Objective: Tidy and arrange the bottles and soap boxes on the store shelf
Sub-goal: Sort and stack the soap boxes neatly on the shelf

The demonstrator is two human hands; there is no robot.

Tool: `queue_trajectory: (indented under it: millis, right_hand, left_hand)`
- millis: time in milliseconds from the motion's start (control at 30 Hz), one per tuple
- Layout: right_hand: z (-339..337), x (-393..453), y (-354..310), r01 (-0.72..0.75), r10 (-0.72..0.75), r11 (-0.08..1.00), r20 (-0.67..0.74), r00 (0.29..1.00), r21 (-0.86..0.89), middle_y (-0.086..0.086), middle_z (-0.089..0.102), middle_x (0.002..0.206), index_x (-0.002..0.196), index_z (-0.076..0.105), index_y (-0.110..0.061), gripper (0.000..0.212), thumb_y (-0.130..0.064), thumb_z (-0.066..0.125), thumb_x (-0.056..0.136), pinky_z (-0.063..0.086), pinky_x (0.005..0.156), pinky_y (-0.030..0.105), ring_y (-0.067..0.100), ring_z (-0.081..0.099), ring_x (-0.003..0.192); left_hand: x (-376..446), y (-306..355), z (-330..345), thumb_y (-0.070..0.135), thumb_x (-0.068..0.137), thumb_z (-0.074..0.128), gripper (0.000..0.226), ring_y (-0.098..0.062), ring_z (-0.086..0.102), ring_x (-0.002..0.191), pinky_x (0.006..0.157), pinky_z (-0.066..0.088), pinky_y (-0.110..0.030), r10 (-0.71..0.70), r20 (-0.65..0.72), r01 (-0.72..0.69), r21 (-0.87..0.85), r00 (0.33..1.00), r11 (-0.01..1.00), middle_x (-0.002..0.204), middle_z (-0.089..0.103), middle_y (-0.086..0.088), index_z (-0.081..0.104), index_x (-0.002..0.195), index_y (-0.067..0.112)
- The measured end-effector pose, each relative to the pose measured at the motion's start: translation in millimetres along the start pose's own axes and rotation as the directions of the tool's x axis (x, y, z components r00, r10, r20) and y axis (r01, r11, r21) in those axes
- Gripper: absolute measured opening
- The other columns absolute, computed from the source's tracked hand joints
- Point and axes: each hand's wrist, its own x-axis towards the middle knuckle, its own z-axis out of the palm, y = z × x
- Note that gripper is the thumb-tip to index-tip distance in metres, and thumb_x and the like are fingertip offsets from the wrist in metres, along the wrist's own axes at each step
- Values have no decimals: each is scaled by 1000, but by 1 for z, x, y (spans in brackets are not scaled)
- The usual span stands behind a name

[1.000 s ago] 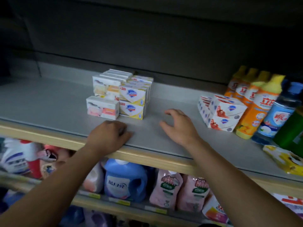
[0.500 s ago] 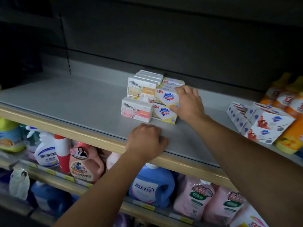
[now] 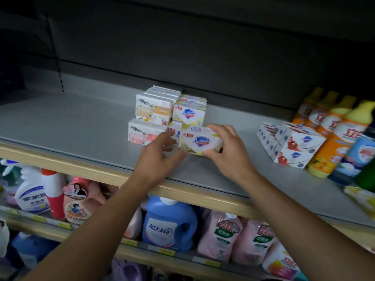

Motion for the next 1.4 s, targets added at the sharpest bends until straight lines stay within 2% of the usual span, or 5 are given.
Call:
queue_trajectory:
  millis: [433,800,933,1267,1400]
  right_hand:
    - [-52,-67,52,-239,188,844,153,970,480,-17,55,131,136,41,-40,84,10,73,77,58,79,32,13,68,99]
    - [-52,-67,75,-334,387,512,134,912,791,12,63,79,91,68,-17,6,-11,64,92,53,52,25,20,65,56]
    - [-51,-66,75,-368,442,541,117,889,756,13,67,75,88,69,-15,16,-28,63,94,51,46,24,20,62,50]
    - [-50,-69,82,-292,323,751,56,945,592,-12,63,114,114,62,-44,29,-34,67,86,54,81,28,6,64,103]
    - [-48,-69,82,-313,329,791,66,942,526,-10,64,120,129,52,-37,50,-17,72,87,51,99,39,7,61,113]
  left_hand:
    - [-6,45,79,20,90,68,26,-27,66,59,53,59,-37,-203,186,265,-425,961,866,88,73,-16,61,114,13]
    - [-11,38,81,74,73,53,63,-21,57,47,46,46,-26,-115,222,145,-125,968,982,56,64,-14,64,69,12]
    - [-10,38,86,80,72,46,69,-18,52,41,42,42,-22,-129,157,138,-46,979,989,46,57,-12,57,50,16]
    - [-13,39,83,38,89,64,13,-29,65,68,68,56,-41,-27,240,89,-254,970,963,81,73,-16,73,93,29]
    - [-16,35,77,17,86,69,38,-14,62,65,59,54,-27,139,215,-74,-284,967,956,78,68,5,63,116,39]
